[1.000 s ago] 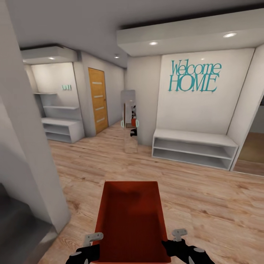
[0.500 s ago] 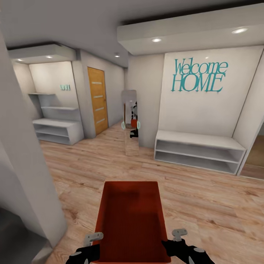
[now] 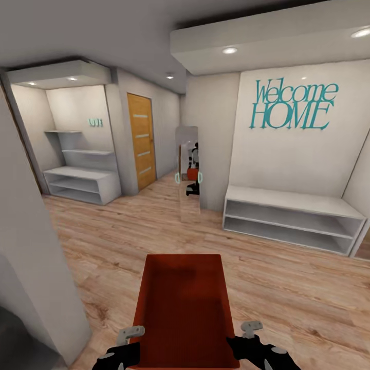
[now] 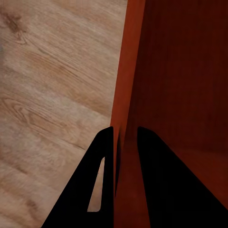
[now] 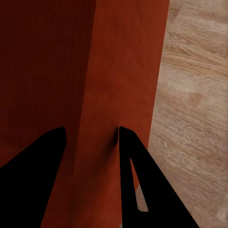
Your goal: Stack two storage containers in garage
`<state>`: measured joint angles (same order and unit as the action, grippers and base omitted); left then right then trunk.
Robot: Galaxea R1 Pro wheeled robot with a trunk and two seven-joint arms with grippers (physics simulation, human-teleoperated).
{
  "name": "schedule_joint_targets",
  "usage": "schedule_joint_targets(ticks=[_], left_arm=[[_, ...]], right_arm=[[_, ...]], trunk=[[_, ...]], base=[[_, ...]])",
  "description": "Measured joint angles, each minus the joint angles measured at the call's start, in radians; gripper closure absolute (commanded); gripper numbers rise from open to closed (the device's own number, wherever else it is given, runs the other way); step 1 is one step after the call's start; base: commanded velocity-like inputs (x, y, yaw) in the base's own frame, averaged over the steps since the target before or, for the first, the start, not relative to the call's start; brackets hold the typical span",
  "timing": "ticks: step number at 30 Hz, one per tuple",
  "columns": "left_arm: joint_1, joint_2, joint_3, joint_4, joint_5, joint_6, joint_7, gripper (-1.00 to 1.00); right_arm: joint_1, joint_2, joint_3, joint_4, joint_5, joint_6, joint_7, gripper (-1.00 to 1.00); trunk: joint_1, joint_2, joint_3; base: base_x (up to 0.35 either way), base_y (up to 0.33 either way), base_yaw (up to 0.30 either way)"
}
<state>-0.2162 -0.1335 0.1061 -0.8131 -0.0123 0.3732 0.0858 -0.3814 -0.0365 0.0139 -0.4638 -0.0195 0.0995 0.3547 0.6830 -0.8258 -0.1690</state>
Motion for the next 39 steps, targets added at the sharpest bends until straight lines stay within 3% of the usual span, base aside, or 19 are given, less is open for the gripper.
schedule_joint_targets(ticks=[39], left_arm=[[0.000,0.000,0.000,0.000,0.000,0.002,0.001,1.00]], right_arm=[[0.000,0.000,0.000,0.000,0.002,0.002,0.001,1.00]], trunk=[[0.000,0.000,0.000]], base=[[0.330,-0.046,0.039]])
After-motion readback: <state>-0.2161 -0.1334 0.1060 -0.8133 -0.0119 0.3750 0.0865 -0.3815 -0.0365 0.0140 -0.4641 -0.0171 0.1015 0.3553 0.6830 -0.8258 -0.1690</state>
